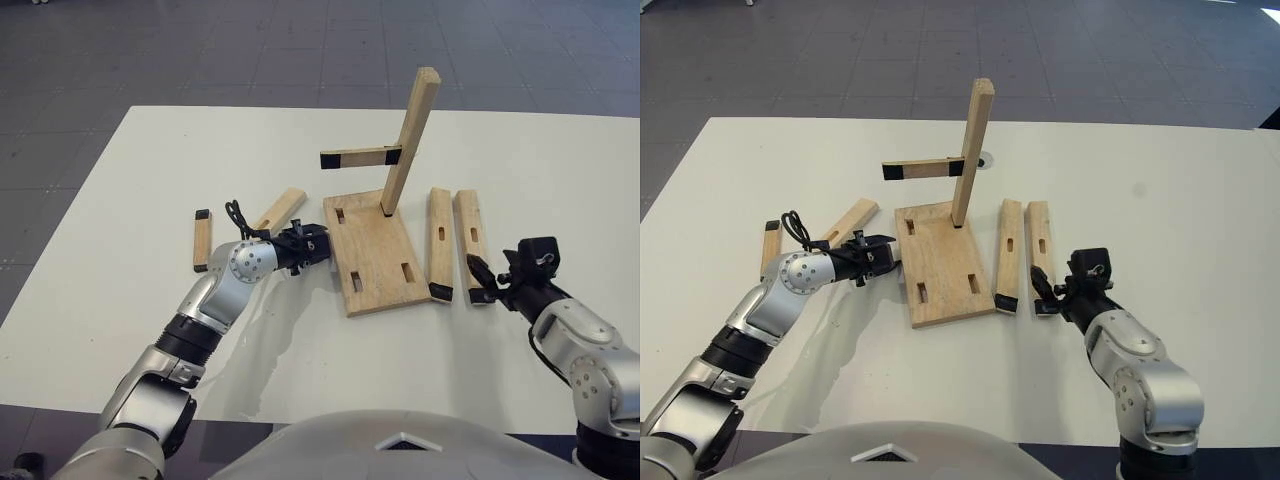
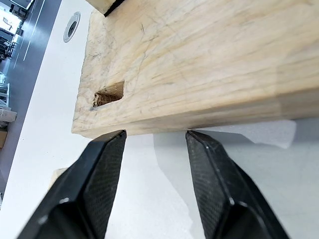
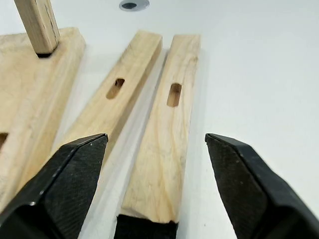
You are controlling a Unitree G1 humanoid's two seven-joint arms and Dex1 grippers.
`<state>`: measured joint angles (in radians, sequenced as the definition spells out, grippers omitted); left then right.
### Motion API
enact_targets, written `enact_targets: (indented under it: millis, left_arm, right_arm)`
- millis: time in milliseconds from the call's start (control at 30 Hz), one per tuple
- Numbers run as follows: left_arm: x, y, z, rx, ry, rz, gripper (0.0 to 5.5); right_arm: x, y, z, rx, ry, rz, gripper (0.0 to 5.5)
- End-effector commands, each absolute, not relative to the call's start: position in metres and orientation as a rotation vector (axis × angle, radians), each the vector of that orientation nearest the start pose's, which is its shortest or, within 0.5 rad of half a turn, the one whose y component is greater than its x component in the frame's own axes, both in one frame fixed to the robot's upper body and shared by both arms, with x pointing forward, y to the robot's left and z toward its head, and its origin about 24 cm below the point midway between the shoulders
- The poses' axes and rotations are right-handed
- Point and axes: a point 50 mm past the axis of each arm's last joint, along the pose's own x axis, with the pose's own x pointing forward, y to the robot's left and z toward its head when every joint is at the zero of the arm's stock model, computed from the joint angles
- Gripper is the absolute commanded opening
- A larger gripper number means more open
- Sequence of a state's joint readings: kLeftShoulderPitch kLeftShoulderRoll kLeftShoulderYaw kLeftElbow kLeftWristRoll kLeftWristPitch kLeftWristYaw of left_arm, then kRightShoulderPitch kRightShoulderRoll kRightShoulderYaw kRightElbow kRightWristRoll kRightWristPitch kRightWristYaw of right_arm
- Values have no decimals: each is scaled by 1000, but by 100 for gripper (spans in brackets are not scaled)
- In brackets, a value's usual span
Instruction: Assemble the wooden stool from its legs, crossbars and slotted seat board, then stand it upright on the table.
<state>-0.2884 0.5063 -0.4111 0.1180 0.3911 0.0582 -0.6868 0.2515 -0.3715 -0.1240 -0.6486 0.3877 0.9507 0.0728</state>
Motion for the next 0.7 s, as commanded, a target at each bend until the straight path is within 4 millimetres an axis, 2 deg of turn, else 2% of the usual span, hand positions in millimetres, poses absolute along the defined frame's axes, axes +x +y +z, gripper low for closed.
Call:
enact_targets:
  millis: [33,200,367,500,600,700]
  left_arm:
    - [289,138,55,997,181,-902,223]
    - [290,145,76,978,87,-824,223]
    - [286,164,111,914,0,-703,223]
    - [289,175,140,736,-66,-584,223]
    - [295,189,161,573,-116,-488,223]
    - [305,197,190,281,-195,-428,223]
  right_arm:
    - [176,-201,51,-90,604,30,362]
    - [175,-192,43,-122,604,-15,362]
    - [179,-192,38,-60,595,-97,264]
    - [183,-195,38,68,570,-142,210]
    - [194,-209,58,83,449,-190,209]
    - [214,-221,105,66,211,-195,209]
